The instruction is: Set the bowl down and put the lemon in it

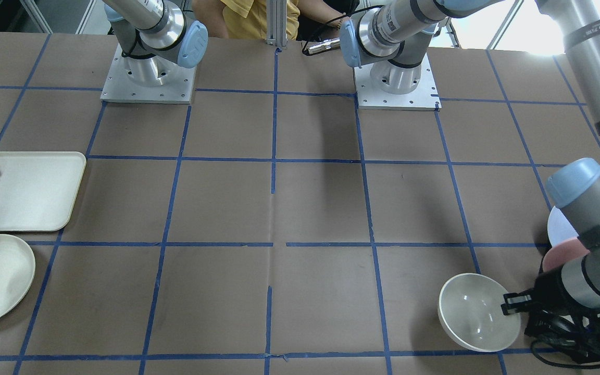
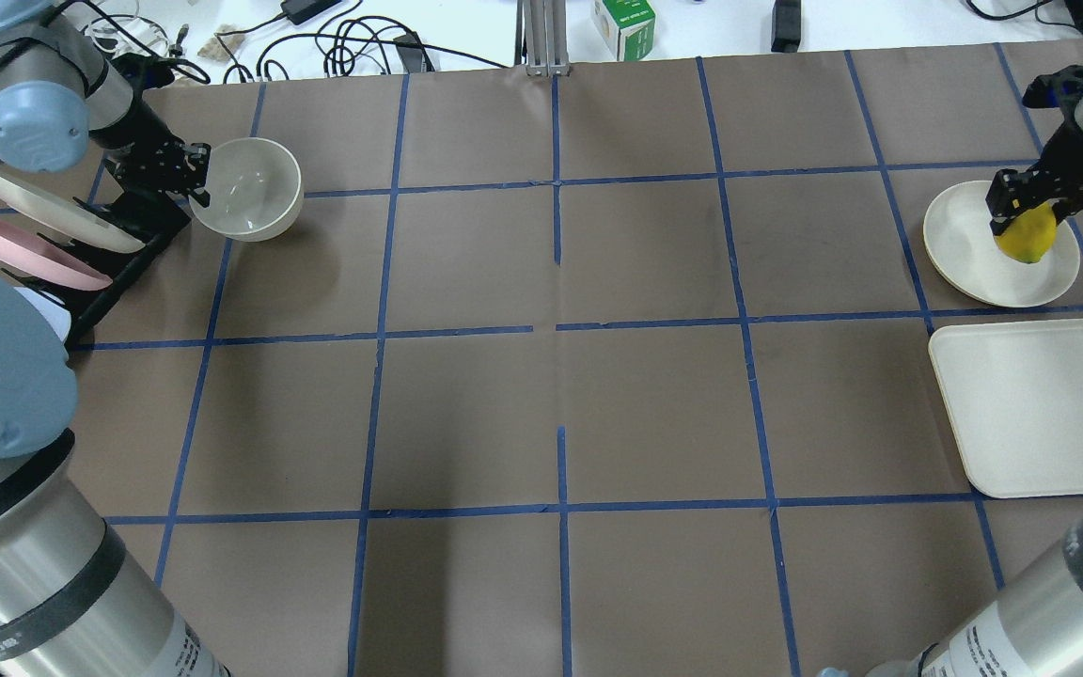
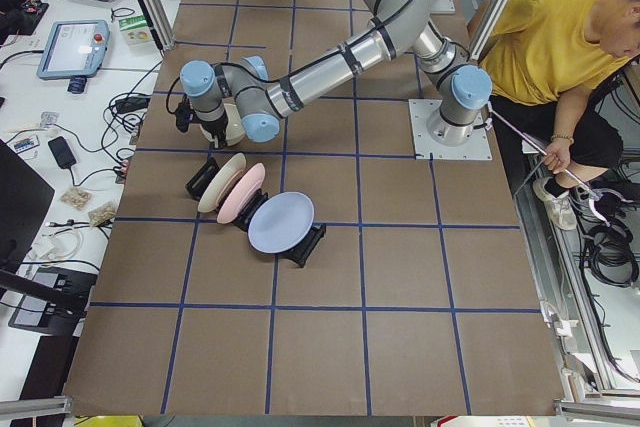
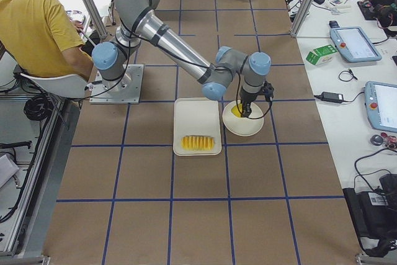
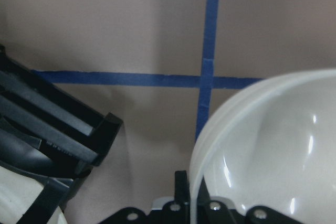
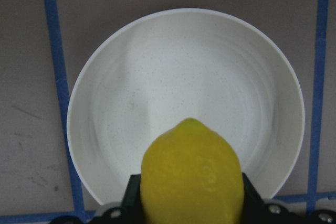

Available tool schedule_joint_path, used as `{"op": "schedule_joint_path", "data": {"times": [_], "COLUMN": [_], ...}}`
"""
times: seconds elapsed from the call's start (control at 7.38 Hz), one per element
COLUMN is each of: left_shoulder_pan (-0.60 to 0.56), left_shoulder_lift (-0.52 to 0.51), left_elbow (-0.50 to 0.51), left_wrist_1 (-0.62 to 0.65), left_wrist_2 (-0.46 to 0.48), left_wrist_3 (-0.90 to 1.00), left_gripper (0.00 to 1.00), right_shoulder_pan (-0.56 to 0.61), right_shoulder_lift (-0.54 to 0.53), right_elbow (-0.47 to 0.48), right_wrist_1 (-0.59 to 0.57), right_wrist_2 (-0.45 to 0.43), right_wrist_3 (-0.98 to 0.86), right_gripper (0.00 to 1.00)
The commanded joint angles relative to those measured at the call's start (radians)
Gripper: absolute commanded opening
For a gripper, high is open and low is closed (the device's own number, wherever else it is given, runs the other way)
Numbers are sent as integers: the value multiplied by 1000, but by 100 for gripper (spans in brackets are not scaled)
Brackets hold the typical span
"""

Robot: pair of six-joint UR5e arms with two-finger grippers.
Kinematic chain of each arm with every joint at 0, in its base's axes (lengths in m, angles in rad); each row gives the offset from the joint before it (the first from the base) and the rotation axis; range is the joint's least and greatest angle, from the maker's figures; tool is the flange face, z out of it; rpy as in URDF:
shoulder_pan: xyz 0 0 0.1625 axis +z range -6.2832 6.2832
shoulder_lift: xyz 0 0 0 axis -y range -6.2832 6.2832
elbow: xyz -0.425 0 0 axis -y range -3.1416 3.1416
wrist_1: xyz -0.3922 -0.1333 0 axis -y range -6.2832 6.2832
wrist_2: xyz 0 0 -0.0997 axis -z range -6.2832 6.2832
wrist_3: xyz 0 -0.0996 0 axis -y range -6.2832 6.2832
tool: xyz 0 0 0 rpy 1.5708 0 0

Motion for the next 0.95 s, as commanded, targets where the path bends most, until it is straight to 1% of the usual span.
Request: {"op": "schedule_joint_path", "data": {"times": [0.0, 0.14, 0.27, 0.41, 0.54, 0.68, 0.81], "left_shoulder_pan": [-136, -217, -311, -394, -451, -491, -522], "left_shoulder_lift": [96, 131, 156, 155, 147, 121, 104], "left_elbow": [-78, -163, -240, -280, -314, -336, -354], "left_wrist_1": [-121, -115, -88, 26, 112, 191, 243], "left_wrist_2": [-79, -127, -123, -115, -115, -113, -109], "left_wrist_3": [-71, -148, -244, -351, -424, -496, -548], "left_gripper": [0, 0, 0, 0, 0, 0, 0], "right_shoulder_pan": [29, 61, 97, 161, 216, 239, 265], "right_shoulder_lift": [-211, -247, -246, -249, -250, -247, -247], "right_elbow": [1, 13, 5, 8, 13, 18, 18], "right_wrist_1": [254, 328, 336, 336, 338, 338, 338], "right_wrist_2": [-6, 14, 57, 63, 56, 66, 68], "right_wrist_3": [86, 106, 156, 187, 231, 285, 310], "right_gripper": [0, 0, 0, 0, 0, 0, 0]}}
